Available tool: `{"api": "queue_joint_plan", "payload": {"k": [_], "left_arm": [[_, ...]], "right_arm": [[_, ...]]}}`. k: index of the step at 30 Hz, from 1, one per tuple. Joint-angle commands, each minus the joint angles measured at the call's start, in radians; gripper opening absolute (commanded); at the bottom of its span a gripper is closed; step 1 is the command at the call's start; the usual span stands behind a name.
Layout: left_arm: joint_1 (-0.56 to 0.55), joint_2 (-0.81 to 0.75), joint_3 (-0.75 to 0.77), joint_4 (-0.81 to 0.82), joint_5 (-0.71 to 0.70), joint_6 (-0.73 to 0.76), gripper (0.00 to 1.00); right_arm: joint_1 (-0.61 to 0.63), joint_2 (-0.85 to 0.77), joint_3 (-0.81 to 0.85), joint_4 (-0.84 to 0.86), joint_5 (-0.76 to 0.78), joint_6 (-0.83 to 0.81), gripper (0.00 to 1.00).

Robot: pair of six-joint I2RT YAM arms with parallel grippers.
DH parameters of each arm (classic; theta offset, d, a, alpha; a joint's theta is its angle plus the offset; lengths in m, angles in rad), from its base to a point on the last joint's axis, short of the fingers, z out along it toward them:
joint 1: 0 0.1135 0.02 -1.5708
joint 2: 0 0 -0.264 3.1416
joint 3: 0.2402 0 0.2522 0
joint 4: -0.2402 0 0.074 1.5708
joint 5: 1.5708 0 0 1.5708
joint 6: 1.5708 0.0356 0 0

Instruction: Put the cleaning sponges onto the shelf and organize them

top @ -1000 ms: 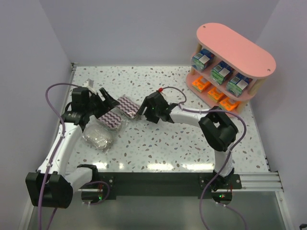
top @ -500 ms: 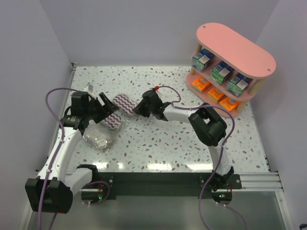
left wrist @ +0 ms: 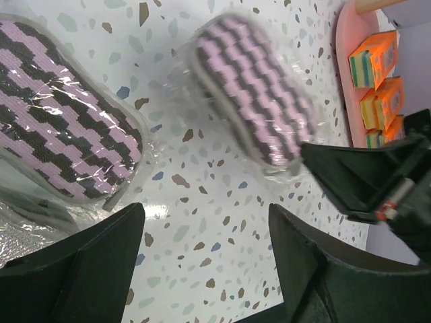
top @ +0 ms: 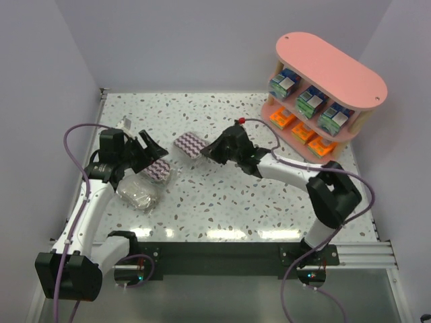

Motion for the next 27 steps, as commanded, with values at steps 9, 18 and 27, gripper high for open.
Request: {"api": "queue_joint_plan", "payload": {"k": [9, 18, 27], "left_arm": [[0.008, 0.004, 0.013, 0.048, 0.073, 0.012, 0.78], [0.008, 0.009, 0.004, 0.066, 0.121, 0.003, 0.77], [0.008, 0.030, 0.009, 0.079, 0.169, -0.005, 0.76]], "right_arm": [[-0.147, -0.488, 0.123, -0.140, 0.123, 0.012, 0.00], [-0.209, -0.667, 0.361, -0.375, 0.724, -0.125, 0.00], [-0.238, -0.706, 0.393, -0.436, 1.155, -0.154, 0.00]]}}
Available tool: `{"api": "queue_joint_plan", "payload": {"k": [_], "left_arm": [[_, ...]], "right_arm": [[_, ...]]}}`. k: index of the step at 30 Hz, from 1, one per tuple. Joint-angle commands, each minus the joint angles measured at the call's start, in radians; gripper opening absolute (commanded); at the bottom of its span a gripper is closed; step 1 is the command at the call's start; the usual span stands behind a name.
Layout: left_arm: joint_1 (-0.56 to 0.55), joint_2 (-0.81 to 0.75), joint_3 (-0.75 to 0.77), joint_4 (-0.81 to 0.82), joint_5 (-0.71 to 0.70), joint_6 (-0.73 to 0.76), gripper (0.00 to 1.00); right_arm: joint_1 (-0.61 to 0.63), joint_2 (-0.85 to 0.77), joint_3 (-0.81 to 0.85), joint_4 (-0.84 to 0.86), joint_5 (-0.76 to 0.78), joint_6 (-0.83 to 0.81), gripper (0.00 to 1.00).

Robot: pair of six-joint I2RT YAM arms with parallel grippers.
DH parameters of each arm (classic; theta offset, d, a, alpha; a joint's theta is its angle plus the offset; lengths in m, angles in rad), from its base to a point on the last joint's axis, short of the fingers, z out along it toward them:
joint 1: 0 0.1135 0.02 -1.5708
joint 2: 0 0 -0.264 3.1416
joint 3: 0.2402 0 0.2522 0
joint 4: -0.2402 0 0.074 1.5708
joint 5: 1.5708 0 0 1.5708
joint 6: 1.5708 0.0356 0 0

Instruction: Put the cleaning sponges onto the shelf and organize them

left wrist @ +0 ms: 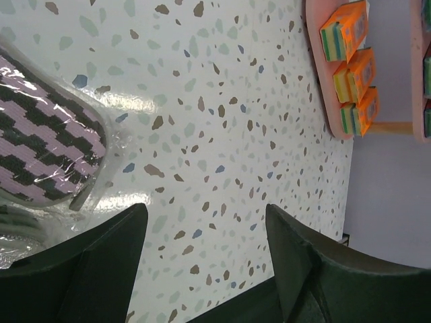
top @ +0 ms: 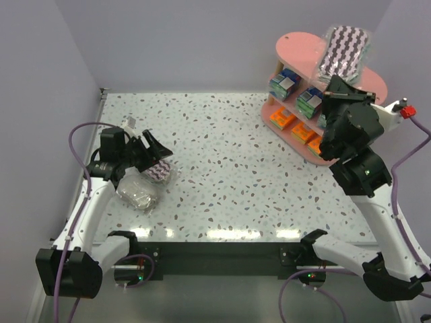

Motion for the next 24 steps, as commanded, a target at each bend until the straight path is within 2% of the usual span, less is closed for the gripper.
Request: {"api": "queue_joint_plan", "payload": {"k": [1, 5, 9, 18, 24], "left_arm": [[0.008, 0.014, 0.015, 0.045, 0.053, -0.003, 0.75], [0.008, 0.017, 0.036, 0.044, 0.060, -0.005, 0.75], [0.008, 0.005, 0.025, 0.042, 0.071, -0.008, 0.75], [0.008, -0.010, 0.010, 0.031, 0.071, 0.003, 0.75], [0.008, 0.016, 0.031, 0.016, 0.083, 0.023, 0.75]], "right_arm": [[-0.048, 0.019, 0.014, -0.047, 0.212, -0.023, 0.00], [-0.195, 0.052, 0.054, -0.136, 0.051, 0.088, 0.00], [-0.298, 0.081, 0.043, -0.124, 0.012, 0.115, 0.00], [-0.404, 0.141, -0.032, -0.118, -0.095, 0.240, 0.00], [-0.421, 0.133, -0.121, -0.073, -0.134, 0.321, 0.00]]}}
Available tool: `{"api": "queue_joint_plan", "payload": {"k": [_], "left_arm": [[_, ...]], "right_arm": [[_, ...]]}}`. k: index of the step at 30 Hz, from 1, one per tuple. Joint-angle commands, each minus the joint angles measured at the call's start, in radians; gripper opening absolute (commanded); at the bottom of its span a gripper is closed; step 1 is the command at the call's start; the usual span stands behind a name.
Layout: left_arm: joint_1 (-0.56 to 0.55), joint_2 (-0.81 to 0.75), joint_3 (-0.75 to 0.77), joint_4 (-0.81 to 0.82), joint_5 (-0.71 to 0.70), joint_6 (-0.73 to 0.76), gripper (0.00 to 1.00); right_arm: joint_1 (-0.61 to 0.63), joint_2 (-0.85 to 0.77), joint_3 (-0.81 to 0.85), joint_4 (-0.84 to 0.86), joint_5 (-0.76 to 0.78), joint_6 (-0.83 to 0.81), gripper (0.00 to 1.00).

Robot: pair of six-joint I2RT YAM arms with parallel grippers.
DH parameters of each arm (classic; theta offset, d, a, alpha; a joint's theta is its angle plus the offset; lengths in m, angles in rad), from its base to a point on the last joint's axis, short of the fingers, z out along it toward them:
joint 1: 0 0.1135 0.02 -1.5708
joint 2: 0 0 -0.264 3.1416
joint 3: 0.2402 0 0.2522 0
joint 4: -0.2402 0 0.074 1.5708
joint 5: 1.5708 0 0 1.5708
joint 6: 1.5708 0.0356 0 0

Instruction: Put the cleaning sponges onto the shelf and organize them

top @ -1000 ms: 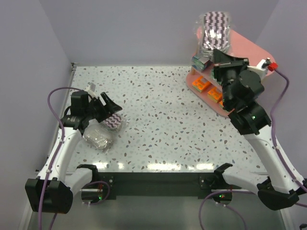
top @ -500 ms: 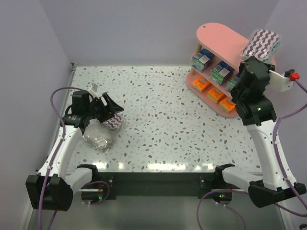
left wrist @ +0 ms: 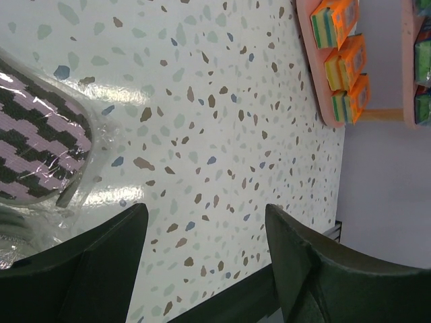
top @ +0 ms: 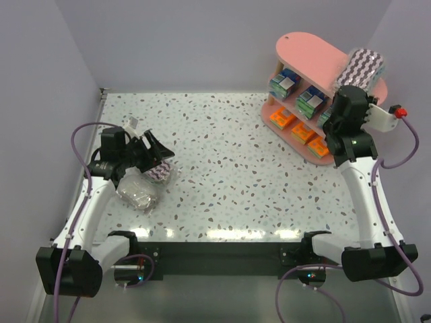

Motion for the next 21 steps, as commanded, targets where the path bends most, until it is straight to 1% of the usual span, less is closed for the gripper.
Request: {"api": "queue_joint_plan", "payload": {"k": [1, 5, 10, 12, 17, 19, 21], "left_arm": [[0.008, 0.014, 0.040, 0.016, 0.028, 0.025, 0.75], [0.008, 0.032, 0.063, 0.004, 0.028, 0.037, 0.75], [0.008, 0.029, 0.056, 0.003, 0.023, 0.034, 0.75], [0.008, 0.026, 0.054, 0.006, 0.022, 0.033, 0.75], [0.008, 0.023, 0.054, 0.004, 0.017, 0.031, 0.75], [0.008, 0.024, 0.054, 0.004, 0.014, 0.031, 0.75], [0.008, 0.023, 0.057, 0.001, 0.012, 0.031, 0.75]], "right_arm": [[-0.007, -0.012, -0.028, 0.042, -0.022, 0.082, 0.00], [-0.008, -0.034, -0.074, 0.082, -0.010, 0.107, 0.00], [-0.021, -0.026, -0.074, 0.076, -0.015, 0.117, 0.00], [-0.022, -0.031, -0.078, 0.111, -0.008, 0.110, 0.00], [-0.030, 0.006, -0.023, 0.112, -0.004, 0.088, 0.00], [-0.030, 0.011, -0.011, 0.120, -0.005, 0.079, 0.05], [-0.030, 0.008, -0.019, 0.141, -0.005, 0.073, 0.15]]}}
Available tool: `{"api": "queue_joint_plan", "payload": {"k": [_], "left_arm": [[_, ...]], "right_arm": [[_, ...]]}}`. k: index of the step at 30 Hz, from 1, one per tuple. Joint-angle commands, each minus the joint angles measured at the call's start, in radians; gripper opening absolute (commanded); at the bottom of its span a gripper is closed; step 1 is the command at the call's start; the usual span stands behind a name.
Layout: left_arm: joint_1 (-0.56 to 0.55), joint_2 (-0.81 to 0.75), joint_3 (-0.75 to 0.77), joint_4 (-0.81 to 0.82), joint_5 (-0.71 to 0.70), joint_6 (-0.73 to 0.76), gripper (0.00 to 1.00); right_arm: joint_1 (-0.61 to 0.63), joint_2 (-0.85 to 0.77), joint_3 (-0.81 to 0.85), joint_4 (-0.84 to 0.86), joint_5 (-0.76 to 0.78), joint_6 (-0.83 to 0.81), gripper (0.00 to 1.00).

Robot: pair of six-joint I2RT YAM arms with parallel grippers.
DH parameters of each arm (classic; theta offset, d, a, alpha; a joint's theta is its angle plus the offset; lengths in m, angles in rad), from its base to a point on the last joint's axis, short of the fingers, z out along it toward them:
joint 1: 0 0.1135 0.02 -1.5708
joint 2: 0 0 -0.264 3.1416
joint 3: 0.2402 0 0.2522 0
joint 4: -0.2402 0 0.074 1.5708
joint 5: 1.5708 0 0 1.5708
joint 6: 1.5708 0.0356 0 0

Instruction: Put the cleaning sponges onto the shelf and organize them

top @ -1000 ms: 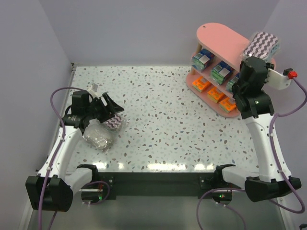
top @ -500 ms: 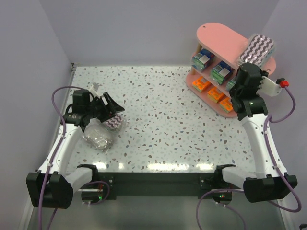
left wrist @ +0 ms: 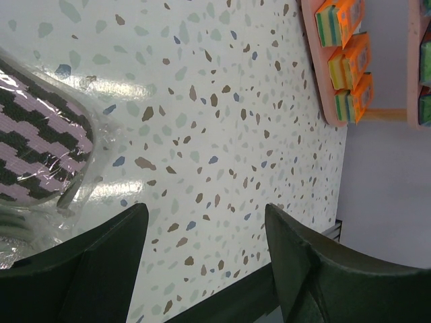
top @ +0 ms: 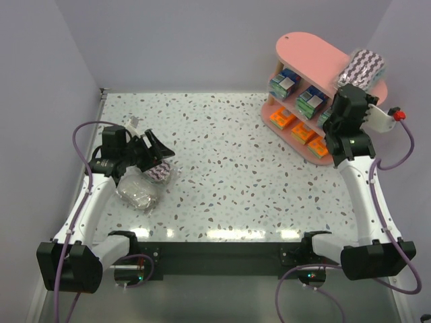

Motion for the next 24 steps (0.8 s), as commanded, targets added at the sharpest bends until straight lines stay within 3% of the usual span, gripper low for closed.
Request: {"api": "queue_joint_plan", "payload": {"k": [1, 5, 10, 15, 19, 24], "left_arm": [[0.008, -0.013, 0.039, 0.011, 0.004, 0.026, 0.75], [0.008, -0.014, 0.039, 0.009, -0.003, 0.027, 0.77], [0.009, -0.013, 0.051, 0.006, -0.025, 0.026, 0.80], [0.010, -0.002, 0.074, -0.003, -0.058, 0.032, 0.83], [0.013, 0.013, 0.096, -0.032, -0.161, 0.038, 0.87], [0.078, 0.099, 0.099, -0.039, -0.256, 0.061, 0.85]], "right_arm": [[-0.004, 0.001, 0.031, 0.042, 0.023, -0.014, 0.21], [-0.006, -0.024, 0.020, 0.069, -0.010, -0.052, 0.47], [-0.006, -0.097, -0.025, 0.129, -0.150, -0.170, 0.67], [-0.004, -0.183, -0.048, 0.111, -0.317, -0.237, 0.79], [-0.002, -0.220, -0.023, -0.027, -0.501, -0.331, 0.85], [0.010, -0.245, -0.055, -0.205, -0.871, -0.402, 0.85]]}}
